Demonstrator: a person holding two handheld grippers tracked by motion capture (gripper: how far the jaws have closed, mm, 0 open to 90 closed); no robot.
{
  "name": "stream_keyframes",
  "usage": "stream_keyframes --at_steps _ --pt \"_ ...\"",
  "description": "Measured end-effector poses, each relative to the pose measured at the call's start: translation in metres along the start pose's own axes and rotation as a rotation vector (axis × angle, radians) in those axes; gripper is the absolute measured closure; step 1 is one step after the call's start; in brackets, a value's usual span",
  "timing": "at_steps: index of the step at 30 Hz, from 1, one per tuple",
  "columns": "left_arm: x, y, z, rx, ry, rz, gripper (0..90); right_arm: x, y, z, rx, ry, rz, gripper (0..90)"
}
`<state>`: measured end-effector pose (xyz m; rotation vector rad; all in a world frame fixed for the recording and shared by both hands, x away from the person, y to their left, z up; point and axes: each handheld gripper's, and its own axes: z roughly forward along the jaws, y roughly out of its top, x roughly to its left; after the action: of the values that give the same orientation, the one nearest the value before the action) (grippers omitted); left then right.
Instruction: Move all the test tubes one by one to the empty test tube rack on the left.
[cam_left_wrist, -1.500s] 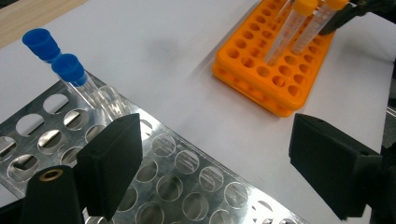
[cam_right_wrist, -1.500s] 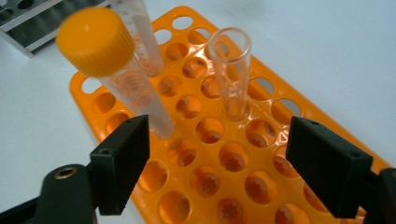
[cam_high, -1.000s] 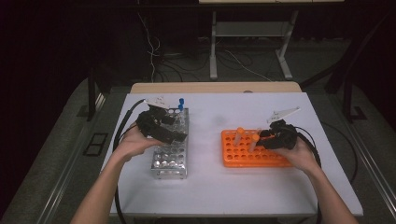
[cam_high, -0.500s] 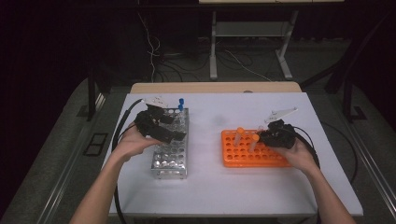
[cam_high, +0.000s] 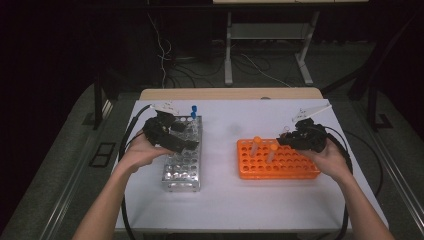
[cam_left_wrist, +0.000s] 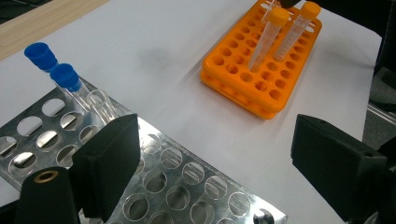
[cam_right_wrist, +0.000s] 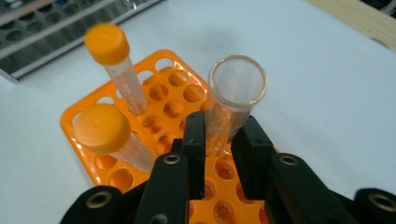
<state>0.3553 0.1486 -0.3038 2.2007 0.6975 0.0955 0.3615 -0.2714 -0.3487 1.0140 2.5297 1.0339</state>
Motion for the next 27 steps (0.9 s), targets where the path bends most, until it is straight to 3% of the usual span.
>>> stream_keyframes --at_steps 12,21,27 --pt "-0.012 0.004 -0.006 -0.006 -0.015 0.016 12.1 0.011 0.023 -0.042 -0.031 0.015 -0.03 75.1" --pt "-0.025 0.012 -0.008 0.003 -0.031 0.028 0.3 0.034 0.046 -0.071 -0.051 0.029 -0.099 75.1" --pt "-0.034 0.018 -0.006 0.033 -0.046 0.058 0.0 0.053 0.06 -0.08 -0.059 0.074 -0.147 75.1"
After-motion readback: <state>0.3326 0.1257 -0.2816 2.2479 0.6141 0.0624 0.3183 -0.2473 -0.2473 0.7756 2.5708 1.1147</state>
